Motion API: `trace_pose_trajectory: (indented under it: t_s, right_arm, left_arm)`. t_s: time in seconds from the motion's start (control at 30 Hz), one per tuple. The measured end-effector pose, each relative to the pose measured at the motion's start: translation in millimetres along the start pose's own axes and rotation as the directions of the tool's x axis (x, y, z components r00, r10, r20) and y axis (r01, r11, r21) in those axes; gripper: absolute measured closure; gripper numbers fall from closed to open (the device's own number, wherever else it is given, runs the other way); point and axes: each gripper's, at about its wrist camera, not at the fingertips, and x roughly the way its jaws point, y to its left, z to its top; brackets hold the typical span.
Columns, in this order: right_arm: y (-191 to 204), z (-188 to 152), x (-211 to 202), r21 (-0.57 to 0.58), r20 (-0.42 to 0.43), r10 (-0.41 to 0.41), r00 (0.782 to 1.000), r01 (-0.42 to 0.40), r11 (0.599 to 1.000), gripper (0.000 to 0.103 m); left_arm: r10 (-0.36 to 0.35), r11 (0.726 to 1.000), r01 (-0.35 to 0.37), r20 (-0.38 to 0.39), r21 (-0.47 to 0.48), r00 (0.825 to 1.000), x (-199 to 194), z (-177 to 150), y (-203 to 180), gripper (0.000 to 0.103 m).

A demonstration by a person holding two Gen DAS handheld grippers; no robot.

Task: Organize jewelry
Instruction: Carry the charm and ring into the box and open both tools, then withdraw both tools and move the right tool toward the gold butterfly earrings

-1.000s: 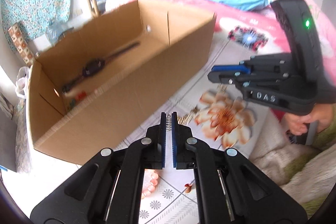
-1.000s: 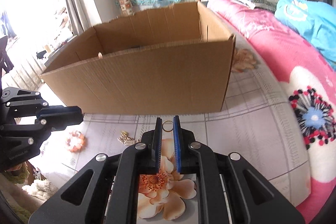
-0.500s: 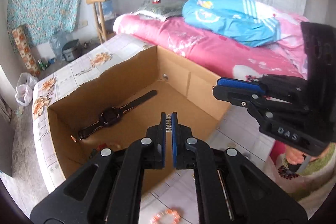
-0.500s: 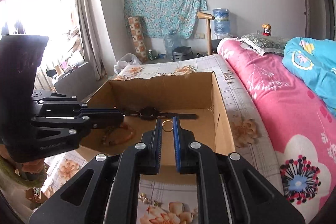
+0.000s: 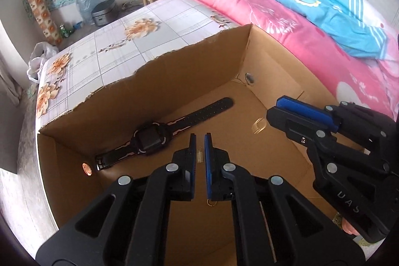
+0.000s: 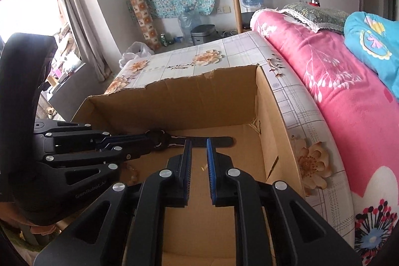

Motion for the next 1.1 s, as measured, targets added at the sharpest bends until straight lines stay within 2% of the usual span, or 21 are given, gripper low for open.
trace_pose_trajectory:
  t_s: [0.2, 0.37, 0.53, 0.67, 0.83, 1.0, 1.1]
  right_arm:
    - [-1.9, 0.2, -4.9, 0.01, 0.021, -0.004, 1.0, 0.004, 1.0, 0.069]
    - [-2.9, -1.0, -13.7, 0.023, 0.039, 0.007, 0.999, -0.007, 1.0, 0.065]
    - [-2.4, -1.8, -26.0, 0.026, 0.059, 0.017, 0.998, -0.019, 0.999, 0.059]
    - [1.6, -4.0, -39.3, 0.006, 0.072, 0.026, 0.997, -0.027, 1.0, 0.049]
    - [-7.2, -4.1, -74.2, -0.009, 0.118, 0.027, 0.993, -0.027, 1.0, 0.043]
    - [-24.1, -1.6, -119.0, -0.037, 0.165, -0.056, 0.985, 0.063, 0.997, 0.031]
    - [-31.0, -4.8, -133.7, -0.052, 0.147, -0.117, 0.982, 0.125, 0.991, 0.03]
  left_arm:
    - [-0.002, 1.0, 0.002, 0.011, -0.018, 1.0, -2.2, 0.4, 3.9, 0.091]
    - [-0.008, 1.0, 0.009, 0.037, -0.025, 0.999, -11.2, -1.1, 5.6, 0.084]
    - [-0.012, 1.0, 0.013, 0.09, -0.009, 0.996, -30.1, -7.4, -0.1, 0.074]
    - [-0.016, 1.0, 0.016, 0.145, 0.002, 0.989, -51.4, -15.7, -5.2, 0.062]
    - [-0.024, 1.0, 0.025, 0.199, 0.001, 0.98, -78.9, -30.7, -9.1, 0.051]
    - [-0.035, 0.999, 0.036, 0.253, 0.001, 0.967, -105.0, -50.0, -11.3, 0.039]
    - [-0.035, 0.999, 0.035, 0.29, 0.007, 0.957, -117.3, -67.2, -11.7, 0.035]
